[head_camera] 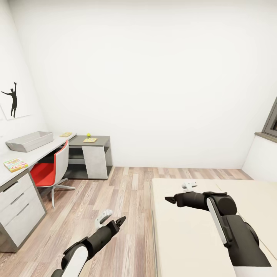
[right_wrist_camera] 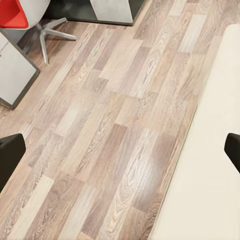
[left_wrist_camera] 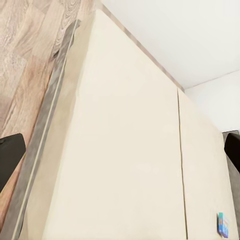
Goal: Put all the toys in the child's room - the three board games (two on the bed and one on the table), the two jigsaw puzzles on the table, and the tennis ball on the table - inside the toy box on the table in the child's room.
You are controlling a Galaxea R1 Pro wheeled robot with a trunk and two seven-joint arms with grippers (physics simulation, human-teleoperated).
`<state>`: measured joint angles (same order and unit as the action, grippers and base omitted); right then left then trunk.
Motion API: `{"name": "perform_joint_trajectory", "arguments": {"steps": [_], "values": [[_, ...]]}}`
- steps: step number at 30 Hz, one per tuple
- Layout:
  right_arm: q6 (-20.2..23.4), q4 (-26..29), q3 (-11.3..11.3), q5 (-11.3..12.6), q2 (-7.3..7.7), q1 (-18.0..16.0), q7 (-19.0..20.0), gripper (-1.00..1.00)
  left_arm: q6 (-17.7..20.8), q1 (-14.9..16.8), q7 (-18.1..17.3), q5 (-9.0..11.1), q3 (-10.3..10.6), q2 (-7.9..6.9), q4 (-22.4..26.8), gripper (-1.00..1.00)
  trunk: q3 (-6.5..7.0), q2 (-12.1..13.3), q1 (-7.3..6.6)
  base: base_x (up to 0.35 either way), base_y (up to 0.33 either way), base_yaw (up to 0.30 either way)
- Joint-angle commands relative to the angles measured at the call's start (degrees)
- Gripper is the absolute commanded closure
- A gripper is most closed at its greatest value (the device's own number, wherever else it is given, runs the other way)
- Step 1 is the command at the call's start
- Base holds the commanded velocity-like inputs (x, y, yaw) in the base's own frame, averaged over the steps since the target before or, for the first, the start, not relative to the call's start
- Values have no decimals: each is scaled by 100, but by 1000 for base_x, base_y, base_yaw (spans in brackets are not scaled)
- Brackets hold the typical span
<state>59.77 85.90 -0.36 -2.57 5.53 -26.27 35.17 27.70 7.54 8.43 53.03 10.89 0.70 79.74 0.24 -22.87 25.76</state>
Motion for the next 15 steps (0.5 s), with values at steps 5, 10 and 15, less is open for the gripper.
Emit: {"name": "perform_joint_trajectory", "arguments": {"steps": [5, 10, 15], "values": [[23, 10, -6, -28, -2, -1, 34, -100, 16, 1, 51, 59, -3, 0, 7, -100, -3, -5, 2, 0, 0, 0], [23, 12, -7, -26, -1, -1, 34, -100, 16, 1, 52, 58, -5, 0, 7, -100, -3, -5, 2, 0, 0, 0], [23, 14, -11, -29, 6, -3, 34, -100, 16, 1, 49, 58, -2, 0, 7, -100, -3, -5, 2, 0, 0, 0]]}}
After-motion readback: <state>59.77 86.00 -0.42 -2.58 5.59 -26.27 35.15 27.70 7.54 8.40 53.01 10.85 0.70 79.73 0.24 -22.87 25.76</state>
